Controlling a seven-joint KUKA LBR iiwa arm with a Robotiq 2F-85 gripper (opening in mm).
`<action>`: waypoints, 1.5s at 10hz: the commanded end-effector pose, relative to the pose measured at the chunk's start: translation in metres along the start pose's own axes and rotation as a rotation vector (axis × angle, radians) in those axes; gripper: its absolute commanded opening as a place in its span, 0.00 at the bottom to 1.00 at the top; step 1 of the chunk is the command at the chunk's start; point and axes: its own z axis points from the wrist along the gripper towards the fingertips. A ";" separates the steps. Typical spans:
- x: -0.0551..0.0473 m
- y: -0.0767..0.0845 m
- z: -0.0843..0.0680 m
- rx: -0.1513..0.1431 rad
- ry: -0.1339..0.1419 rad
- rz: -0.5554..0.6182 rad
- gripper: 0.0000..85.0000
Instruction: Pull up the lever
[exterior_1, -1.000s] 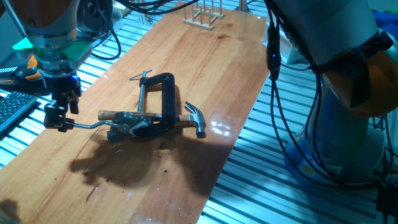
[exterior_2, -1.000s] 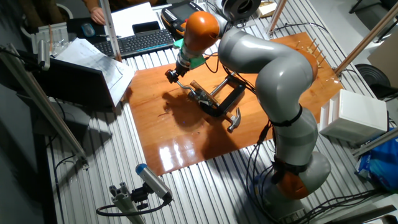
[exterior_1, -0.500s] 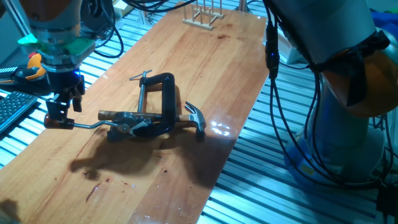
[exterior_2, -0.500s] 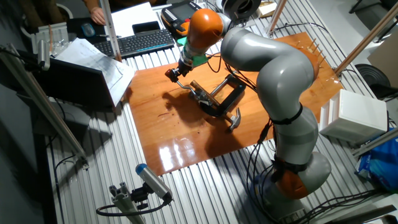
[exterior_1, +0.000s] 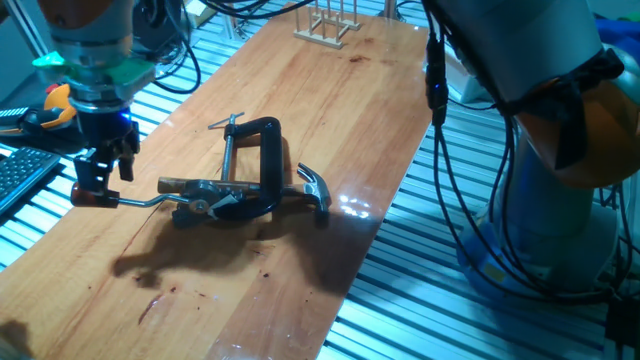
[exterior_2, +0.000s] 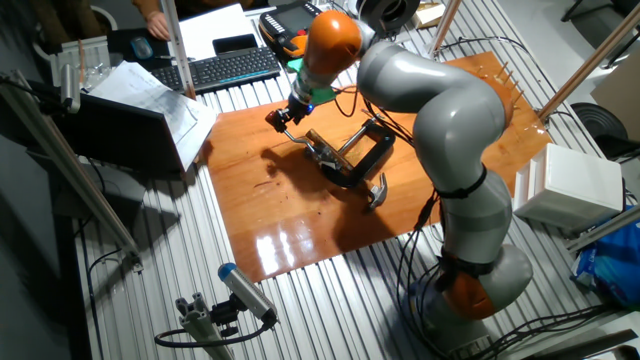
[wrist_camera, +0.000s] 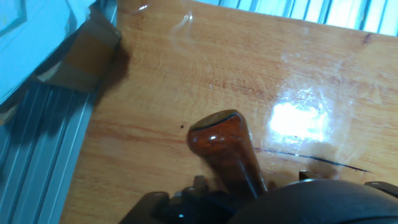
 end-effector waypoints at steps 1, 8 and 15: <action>0.000 0.000 0.000 0.003 -0.022 -0.017 0.80; -0.009 0.020 0.010 -0.012 -0.119 -0.059 1.00; -0.015 0.033 0.022 0.050 -0.027 -0.139 0.80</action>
